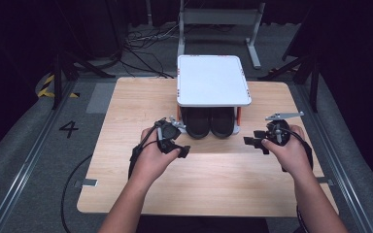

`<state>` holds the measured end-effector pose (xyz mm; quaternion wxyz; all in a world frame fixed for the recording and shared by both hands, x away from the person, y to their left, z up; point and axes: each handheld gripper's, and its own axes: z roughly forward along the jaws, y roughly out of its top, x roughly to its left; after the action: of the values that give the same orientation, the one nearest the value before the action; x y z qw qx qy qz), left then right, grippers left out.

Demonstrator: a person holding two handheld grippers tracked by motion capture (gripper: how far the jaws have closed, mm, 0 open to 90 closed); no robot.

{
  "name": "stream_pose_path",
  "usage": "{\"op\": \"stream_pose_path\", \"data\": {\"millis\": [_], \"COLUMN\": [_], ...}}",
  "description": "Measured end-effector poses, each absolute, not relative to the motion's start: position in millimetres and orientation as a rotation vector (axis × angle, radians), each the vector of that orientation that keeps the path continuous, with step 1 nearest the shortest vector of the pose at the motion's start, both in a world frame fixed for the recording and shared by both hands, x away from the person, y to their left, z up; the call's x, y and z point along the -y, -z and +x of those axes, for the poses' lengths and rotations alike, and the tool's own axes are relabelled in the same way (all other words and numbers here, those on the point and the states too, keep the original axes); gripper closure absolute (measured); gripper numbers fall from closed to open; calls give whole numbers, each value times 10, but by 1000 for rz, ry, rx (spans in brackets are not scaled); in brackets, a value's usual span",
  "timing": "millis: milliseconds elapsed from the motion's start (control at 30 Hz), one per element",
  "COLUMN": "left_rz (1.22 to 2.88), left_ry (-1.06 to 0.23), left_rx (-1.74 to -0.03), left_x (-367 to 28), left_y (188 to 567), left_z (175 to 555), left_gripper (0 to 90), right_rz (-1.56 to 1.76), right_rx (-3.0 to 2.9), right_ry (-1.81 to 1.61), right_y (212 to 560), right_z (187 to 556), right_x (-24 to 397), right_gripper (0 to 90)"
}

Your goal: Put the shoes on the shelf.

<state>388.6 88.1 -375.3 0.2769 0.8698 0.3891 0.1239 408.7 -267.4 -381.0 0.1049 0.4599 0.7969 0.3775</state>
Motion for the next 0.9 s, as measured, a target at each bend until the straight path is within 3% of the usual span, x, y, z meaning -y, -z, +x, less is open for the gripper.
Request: {"op": "stream_pose_path", "data": {"millis": [133, 333, 533, 633, 733, 900], "left_rz": [2333, 2383, 2367, 2351, 2333, 2266], "left_ry": [-372, -367, -410, -400, -390, -405], "left_rx": [-1037, -983, -1097, -1130, -1178, -1253], "left_x": [-1073, -1477, -1828, -1977, -2109, -2284], "left_y": [3772, 3832, 3912, 3913, 3960, 4058], "left_z": [3831, 3752, 3750, 3749, 3723, 3704], "left_gripper": [270, 161, 169, 177, 184, 187], "right_rz": [1320, 1269, 1221, 1185, 1265, 1313], "right_rx": [-2342, -2302, -2310, -2327, -2346, -2265], "right_ry": [-1094, -1040, -1055, -1000, -1006, -1006], "right_y": [3821, 3836, 3872, 3931, 4007, 4144], "right_z": [4046, 4008, 3994, 3980, 3974, 3989], "right_x": [2802, 3056, 3298, 3413, 3578, 3817], "right_gripper": [386, 342, 341, 299, 355, 346]}}
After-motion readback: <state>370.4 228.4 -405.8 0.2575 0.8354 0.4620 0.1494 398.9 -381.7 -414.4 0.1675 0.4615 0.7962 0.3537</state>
